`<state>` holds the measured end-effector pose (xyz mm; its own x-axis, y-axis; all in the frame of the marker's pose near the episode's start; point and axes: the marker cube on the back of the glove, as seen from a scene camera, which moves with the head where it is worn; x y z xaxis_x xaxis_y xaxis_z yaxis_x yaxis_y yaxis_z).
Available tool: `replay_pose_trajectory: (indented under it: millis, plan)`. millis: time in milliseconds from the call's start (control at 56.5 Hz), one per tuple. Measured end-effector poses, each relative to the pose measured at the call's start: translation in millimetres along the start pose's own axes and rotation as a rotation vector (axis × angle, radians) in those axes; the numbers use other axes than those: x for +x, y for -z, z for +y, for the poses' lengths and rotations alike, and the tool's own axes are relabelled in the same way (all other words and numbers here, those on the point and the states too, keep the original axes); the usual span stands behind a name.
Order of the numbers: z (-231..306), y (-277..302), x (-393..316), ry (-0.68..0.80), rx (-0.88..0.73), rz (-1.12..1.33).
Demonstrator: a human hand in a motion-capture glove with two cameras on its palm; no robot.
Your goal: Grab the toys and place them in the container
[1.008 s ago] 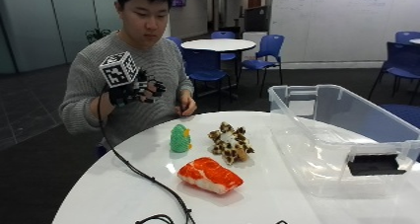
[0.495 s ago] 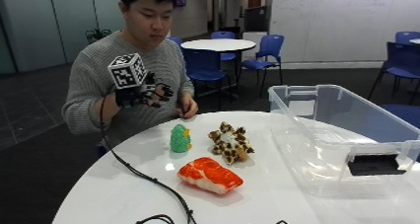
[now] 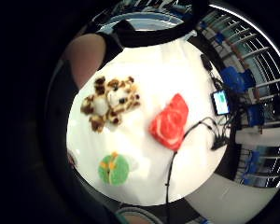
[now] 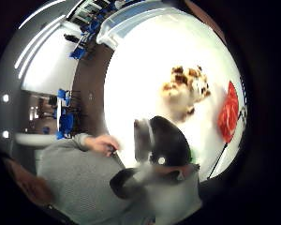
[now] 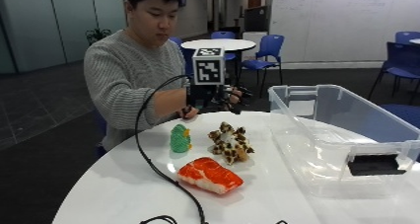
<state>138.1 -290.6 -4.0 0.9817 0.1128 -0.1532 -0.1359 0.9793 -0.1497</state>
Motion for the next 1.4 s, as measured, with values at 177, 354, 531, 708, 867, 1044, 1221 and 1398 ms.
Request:
replay_pose_trajectory:
  millis: [177,354,531,708,867,1044,1221,1398]
  plan:
    - [-35.8,-42.5,12.8,0.007,-0.16,-0.027]
    - [-41.5,-113.1,15.3,0.01,-0.445,0.031]
    - [-39.3,-144.2,5.7,0.037,-0.462,0.139]
    - [-40.3,-147.5,0.3,0.059,-0.441,0.186]
    - [-36.8,-144.4,-0.3,0.086,-0.346,0.161]
    - [-43.3,-79.3,-1.3,0.043,-0.162,0.146]
    - [-58.4,45.1,4.8,0.023,0.076,0.014]
    - [-81.3,89.4,-3.0,0.054,0.103,-0.021]
